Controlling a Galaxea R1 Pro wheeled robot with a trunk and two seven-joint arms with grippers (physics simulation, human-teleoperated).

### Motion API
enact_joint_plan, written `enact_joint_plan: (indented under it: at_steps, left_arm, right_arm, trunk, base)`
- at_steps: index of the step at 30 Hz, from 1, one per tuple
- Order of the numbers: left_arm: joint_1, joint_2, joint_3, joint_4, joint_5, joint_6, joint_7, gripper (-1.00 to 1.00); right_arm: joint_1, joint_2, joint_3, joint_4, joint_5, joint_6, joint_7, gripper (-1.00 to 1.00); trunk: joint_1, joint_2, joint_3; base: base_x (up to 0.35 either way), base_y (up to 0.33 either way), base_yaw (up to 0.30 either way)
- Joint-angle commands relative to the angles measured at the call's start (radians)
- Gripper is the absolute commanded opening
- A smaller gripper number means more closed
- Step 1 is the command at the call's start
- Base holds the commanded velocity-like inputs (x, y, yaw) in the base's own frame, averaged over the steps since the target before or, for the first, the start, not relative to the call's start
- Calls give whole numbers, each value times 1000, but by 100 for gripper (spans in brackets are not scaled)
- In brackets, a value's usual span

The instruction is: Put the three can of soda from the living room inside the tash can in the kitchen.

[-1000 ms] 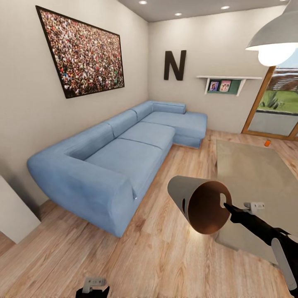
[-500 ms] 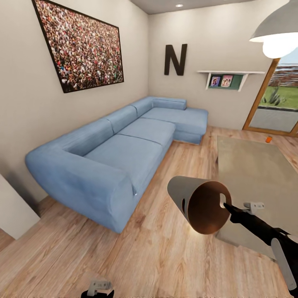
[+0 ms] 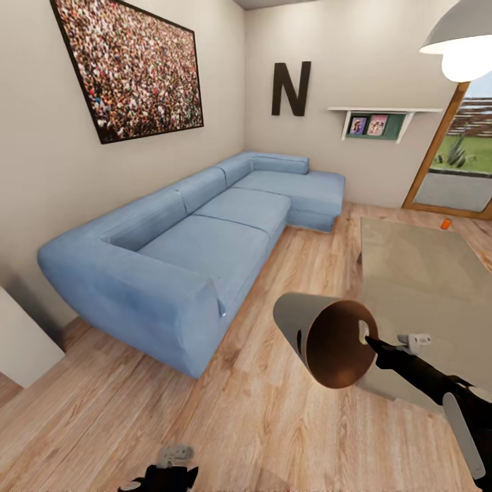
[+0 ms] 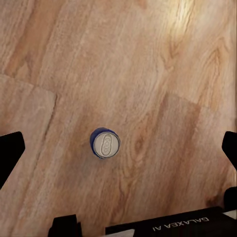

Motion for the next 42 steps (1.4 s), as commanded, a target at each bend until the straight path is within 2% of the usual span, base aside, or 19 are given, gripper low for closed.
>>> enact_joint_plan:
  at_steps: [1,4,7,14,19,29,42]
  left_arm:
    - [-12,-1,0,-4,0,23,1,100]
    - [-68,-10,1,-16,0,111,2,100]
    - [-164,-31,1,-24,1,242,5,100]
    - [-293,-38,3,-23,5,389,1,100]
    - [-320,-48,5,-5,4,446,6,100]
    - [-333,-60,6,-5,8,569,6,100]
    - [-351,-58,6,1,9,585,3,100]
  right_arm:
    - [-1,0,2,-2,-18,4,5,-100]
    - [-1,0,7,-2,-18,4,5,-100]
    - [-1,0,10,-3,-18,4,4,-100]
    - [-1,0,27,-2,-17,1,1,-100]
    - [-1,1,37,-2,-15,-1,-1,-100]
    - [-1,0,40,-3,-15,-2,-4,-100]
    - [-1,0,40,-3,-15,-2,-5,-100]
  trunk:
    - [4,-7,-5]
    - [15,-28,-19]
    - [27,-49,-33]
    - [54,-98,-66]
    - [73,-133,-89]
    - [111,-203,-136]
    - [161,-294,-197]
  base:
    - [0,0,0]
    - [0,0,0]
    - [0,0,0]
    - [0,0,0]
    - [0,0,0]
    - [0,0,0]
    - [0,0,0]
